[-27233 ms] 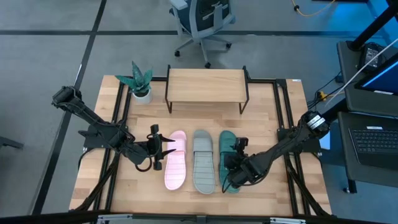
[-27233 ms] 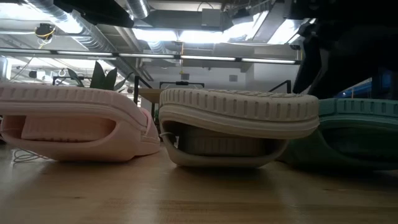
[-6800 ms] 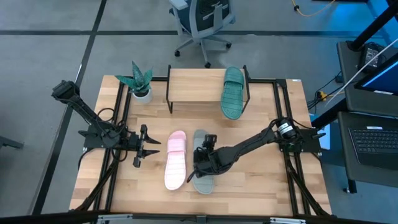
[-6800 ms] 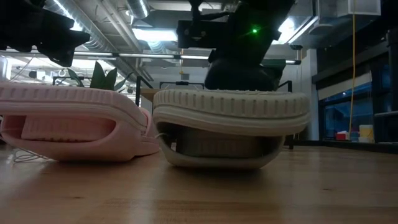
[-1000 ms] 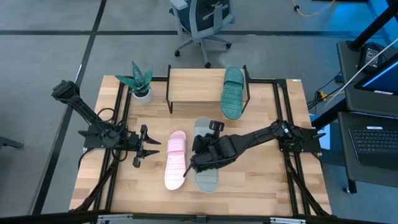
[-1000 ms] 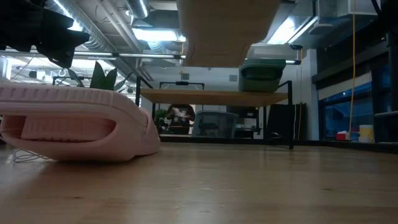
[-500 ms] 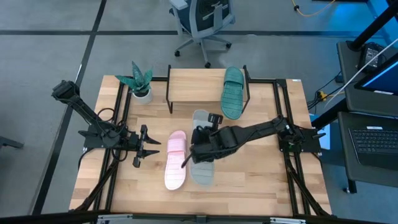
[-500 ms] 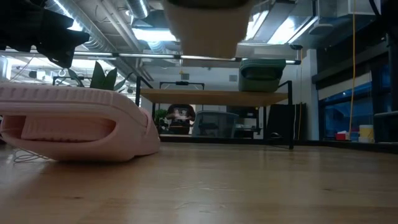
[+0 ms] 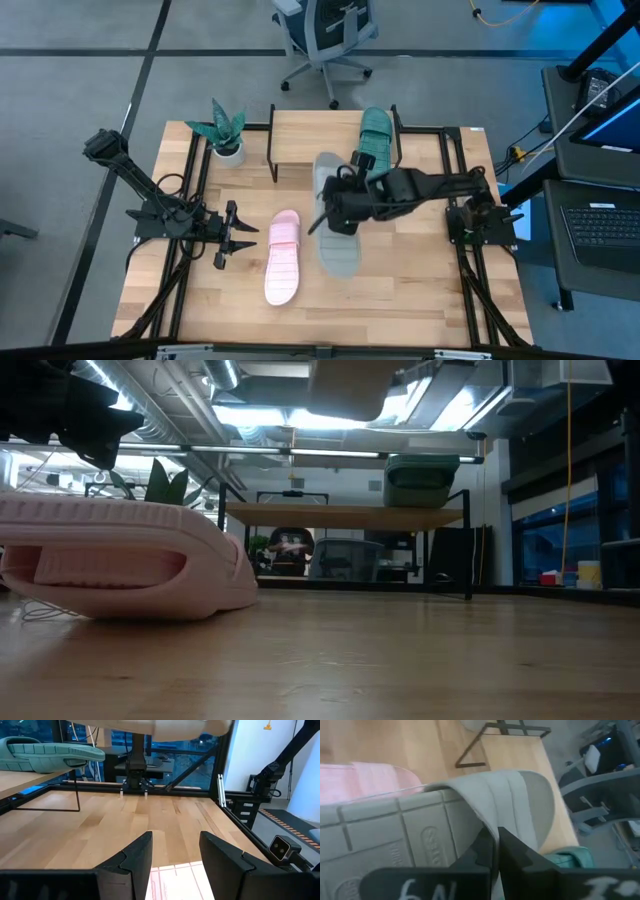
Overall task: Pick and place slides into the shelf
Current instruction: Put the pair of gray slides on the shelf
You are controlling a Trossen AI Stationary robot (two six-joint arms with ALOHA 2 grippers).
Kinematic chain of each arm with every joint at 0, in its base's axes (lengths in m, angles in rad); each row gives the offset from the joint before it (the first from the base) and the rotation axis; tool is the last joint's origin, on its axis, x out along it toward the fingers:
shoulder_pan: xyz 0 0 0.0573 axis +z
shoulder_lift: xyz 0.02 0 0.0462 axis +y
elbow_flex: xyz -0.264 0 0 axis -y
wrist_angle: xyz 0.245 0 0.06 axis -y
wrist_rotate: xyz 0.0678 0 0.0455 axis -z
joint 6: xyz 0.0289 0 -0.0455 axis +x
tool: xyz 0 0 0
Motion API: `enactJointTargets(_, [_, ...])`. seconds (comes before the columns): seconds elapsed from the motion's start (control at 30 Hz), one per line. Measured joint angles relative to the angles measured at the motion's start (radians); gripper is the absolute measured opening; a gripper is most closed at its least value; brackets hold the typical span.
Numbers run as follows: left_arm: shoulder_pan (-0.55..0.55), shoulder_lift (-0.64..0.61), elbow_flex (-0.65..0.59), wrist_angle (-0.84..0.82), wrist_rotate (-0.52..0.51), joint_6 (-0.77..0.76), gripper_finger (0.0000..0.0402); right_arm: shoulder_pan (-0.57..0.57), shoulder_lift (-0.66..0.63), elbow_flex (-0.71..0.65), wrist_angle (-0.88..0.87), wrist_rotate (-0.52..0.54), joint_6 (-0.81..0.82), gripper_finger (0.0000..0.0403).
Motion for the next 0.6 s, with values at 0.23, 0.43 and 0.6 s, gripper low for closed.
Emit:
enactJointTargets(0.23, [0.0, 0.0, 0.0, -0.003, 0.0, 0.0, 0.0157, -0.064, -0.012, -0.001, 0.005, -0.027, -0.064, 0.0012])
enactJointTargets(0.43, [0.0, 0.0, 0.0, -0.004, 0.0, 0.0, 0.0157, -0.132, -0.012, -0.001, 0.019, -0.09, -0.133, 0.0012])
enactJointTargets(0.6, [0.0, 0.0, 0.0, -0.004, 0.0, 0.0, 0.0157, -0.193, -0.012, -0.001, 0.035, -0.102, -0.171, 0.0012])
